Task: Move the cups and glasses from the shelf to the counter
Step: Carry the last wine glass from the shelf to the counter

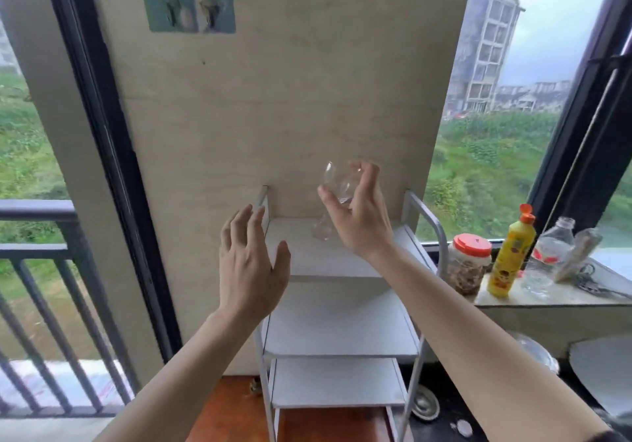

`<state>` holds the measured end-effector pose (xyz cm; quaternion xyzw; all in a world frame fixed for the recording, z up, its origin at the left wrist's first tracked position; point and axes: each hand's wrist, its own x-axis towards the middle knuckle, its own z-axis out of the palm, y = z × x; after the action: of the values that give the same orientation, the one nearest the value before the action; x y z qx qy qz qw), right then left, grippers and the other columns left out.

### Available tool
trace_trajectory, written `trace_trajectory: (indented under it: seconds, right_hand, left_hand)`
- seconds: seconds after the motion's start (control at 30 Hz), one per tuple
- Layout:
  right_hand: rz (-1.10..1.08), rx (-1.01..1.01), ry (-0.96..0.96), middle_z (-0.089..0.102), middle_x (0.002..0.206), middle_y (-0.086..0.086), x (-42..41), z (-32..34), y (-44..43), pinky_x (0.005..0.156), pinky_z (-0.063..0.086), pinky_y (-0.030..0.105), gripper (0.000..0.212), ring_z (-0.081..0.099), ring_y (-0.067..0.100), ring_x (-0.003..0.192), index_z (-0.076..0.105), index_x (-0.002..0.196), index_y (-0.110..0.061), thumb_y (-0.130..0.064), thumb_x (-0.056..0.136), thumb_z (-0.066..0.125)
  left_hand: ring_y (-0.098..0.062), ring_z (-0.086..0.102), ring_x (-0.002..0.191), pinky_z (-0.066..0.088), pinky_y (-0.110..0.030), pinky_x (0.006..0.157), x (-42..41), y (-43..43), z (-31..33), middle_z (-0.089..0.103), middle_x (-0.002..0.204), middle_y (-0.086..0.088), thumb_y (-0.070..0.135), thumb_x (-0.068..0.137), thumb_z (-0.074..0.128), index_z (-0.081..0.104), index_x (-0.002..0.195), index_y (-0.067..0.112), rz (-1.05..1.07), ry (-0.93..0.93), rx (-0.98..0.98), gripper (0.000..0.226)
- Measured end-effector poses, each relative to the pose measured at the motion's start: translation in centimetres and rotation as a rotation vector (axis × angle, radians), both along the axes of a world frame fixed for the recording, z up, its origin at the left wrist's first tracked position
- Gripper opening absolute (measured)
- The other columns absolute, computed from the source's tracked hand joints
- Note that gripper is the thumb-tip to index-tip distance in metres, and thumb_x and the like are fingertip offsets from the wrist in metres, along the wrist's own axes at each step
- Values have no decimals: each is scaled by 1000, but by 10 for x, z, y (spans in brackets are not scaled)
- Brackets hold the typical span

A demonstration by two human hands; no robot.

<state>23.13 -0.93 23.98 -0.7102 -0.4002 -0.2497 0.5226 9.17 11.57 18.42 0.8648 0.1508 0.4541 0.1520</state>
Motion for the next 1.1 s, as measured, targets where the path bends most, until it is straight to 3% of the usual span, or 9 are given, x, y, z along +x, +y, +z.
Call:
trace_trajectory:
  seconds: [0.1, 0.2, 0.27, 0.43, 0.53, 0.6, 0.67, 0.77, 1.1]
  right_hand:
    - [-49, 73, -80, 48, 115, -3, -8, 24, -47, 73, 40, 13, 51, 53, 9, 86, 37, 127, -13, -37, 93, 65]
    - [-85, 145, -122, 53, 123, 6, -18, 45, -109, 78, 55, 40, 49, 63, 20, 93, 36, 130, -13, -35, 95, 63]
    - [-176, 174, -174, 50, 128, 6, -25, 51, -165, 81, 55, 47, 49, 61, 16, 101, 36, 133, -15, -33, 96, 62]
    - [-462, 120, -188, 47, 134, 8, -51, 37, -339, 88, 52, 43, 56, 53, 15, 116, 36, 141, -17, -41, 95, 58]
    - [-639, 67, -159, 47, 134, 6, -80, 10, -455, 89, 41, 25, 58, 48, 13, 117, 36, 141, -20, -48, 93, 53]
    - [-760, 21, -135, 48, 132, 5, -107, -11, -541, 85, 37, 21, 57, 48, 12, 115, 37, 142, -22, -48, 94, 53]
    - [-880, -8, -98, 47, 130, 2, -137, -29, -619, 82, 38, 23, 54, 49, 10, 112, 35, 141, -29, -48, 94, 53]
    - [-1032, -50, -56, 45, 135, 1, -191, -53, -735, 79, 45, 29, 54, 49, 10, 110, 30, 141, -36, -49, 94, 54]
    - [-1441, -54, 42, 48, 132, 3, -325, -103, -998, 70, 46, 24, 55, 55, 8, 98, 37, 141, -26, -46, 94, 55]
  left_hand:
    - [-37, 37, 134, 33, -52, 107, 6, -22, 20, 44, 144, -17, 33, 90, 50, 44, 139, 6, 22, -23, 58, 57]
    - [-38, 44, 126, 39, -53, 99, 18, -63, 39, 50, 138, -16, 34, 91, 48, 47, 136, 7, -48, -67, 72, 52]
    - [-38, 45, 123, 39, -53, 98, 28, -109, 50, 51, 136, -16, 37, 93, 44, 47, 137, 8, -115, -72, 75, 53]
    - [-38, 41, 129, 36, -54, 102, 47, -265, 57, 44, 144, -19, 41, 96, 39, 44, 140, 8, -345, -46, 148, 56]
    - [-41, 44, 125, 39, -54, 97, 48, -372, 46, 45, 141, -23, 40, 97, 41, 45, 139, 5, -496, -14, 193, 55]
    - [-40, 41, 129, 36, -53, 100, 43, -454, 35, 42, 146, -21, 43, 99, 35, 43, 143, 7, -590, 32, 220, 58]
    - [-39, 36, 135, 32, -51, 106, 36, -532, 25, 37, 151, -19, 49, 99, 22, 38, 147, 8, -660, 99, 267, 65]
    - [-43, 41, 131, 34, -54, 106, 17, -656, 9, 39, 149, -23, 45, 95, 35, 42, 143, 6, -847, 102, 227, 63]
    - [-39, 23, 146, 26, -57, 114, -42, -958, -36, 21, 161, -20, 47, 99, 32, 29, 153, 11, -1252, 170, 379, 66]
